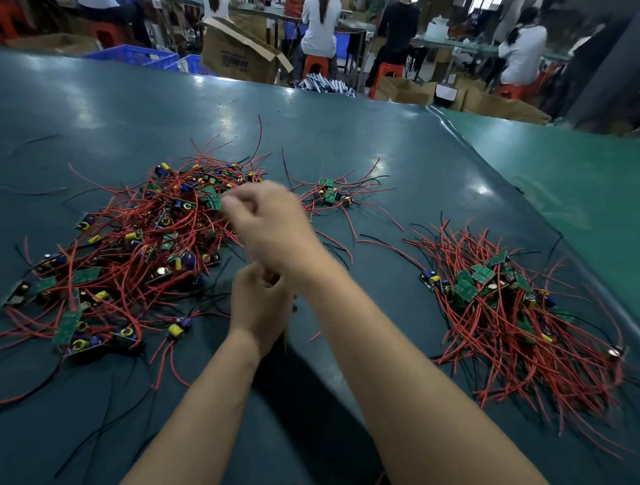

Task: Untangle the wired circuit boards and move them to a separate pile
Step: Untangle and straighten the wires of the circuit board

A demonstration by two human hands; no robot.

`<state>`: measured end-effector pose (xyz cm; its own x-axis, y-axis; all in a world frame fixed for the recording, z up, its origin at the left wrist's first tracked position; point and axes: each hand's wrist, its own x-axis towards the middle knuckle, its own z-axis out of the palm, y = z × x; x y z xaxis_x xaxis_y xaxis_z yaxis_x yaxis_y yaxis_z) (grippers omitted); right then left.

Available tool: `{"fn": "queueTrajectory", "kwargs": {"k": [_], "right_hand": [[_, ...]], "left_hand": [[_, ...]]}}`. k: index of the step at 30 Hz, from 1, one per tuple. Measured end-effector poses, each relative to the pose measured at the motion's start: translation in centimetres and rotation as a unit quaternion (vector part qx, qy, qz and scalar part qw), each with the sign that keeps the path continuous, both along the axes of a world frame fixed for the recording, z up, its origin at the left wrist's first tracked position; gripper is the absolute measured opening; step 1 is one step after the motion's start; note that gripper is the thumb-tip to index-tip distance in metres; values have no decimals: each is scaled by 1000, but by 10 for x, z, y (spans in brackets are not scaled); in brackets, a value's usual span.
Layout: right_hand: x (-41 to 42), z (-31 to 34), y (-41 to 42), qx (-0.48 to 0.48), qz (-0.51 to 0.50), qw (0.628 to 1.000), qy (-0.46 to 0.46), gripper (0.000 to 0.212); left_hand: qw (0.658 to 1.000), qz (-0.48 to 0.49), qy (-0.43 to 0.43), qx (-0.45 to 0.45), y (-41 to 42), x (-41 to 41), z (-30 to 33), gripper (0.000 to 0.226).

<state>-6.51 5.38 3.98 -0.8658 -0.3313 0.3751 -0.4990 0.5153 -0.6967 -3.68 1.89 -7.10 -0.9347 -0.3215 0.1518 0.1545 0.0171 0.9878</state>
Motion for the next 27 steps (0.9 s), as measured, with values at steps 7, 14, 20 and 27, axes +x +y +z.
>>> {"fn": "queueTrajectory", "kwargs": {"k": [7,14,20,27], "right_hand": [[-2,-2,76,-540,16,779,-318,19],[23,-61,108,-550,31,735,-396,20],[30,-72,113,-393,-49,886,-241,11],[31,-74,98,-501,-142,814,-256,9]], "left_hand": [[999,-24,30,27,9,12,18,12],[997,-69,41,-10,13,15,21,16],[993,-63,54,-80,10,12,16,15],[997,11,62,34,12,12,20,12]]}}
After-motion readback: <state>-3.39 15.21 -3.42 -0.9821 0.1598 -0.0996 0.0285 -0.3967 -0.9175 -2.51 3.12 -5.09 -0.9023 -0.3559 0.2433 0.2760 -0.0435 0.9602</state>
